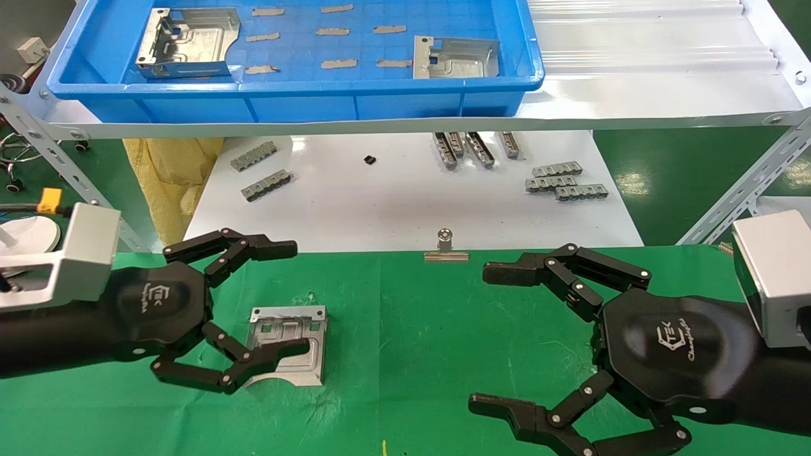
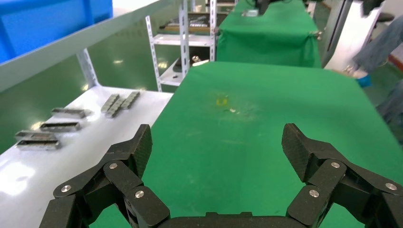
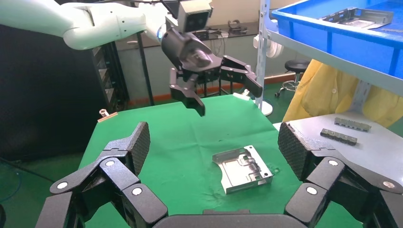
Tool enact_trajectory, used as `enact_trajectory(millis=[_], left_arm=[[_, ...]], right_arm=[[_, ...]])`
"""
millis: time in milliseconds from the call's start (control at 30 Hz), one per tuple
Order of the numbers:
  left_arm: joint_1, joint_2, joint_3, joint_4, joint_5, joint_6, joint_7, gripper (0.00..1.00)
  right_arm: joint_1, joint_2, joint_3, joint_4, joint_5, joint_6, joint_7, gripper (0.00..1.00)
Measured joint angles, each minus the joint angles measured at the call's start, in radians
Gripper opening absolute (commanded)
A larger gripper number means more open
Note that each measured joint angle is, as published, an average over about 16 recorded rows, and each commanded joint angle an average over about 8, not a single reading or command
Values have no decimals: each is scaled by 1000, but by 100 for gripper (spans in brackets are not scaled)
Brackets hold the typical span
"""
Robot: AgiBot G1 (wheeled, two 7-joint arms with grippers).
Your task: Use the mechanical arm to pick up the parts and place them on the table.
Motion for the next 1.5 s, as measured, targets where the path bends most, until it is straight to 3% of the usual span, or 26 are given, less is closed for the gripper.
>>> enact_trajectory(millis=[767, 1500], left_arm=[[181, -100, -138, -327, -133, -35, -201, 100], [186, -103, -142, -336, -136, -37, -208, 100]], right_arm=[[0, 0, 0, 0, 0, 0, 0, 100], [0, 0, 0, 0, 0, 0, 0, 100]])
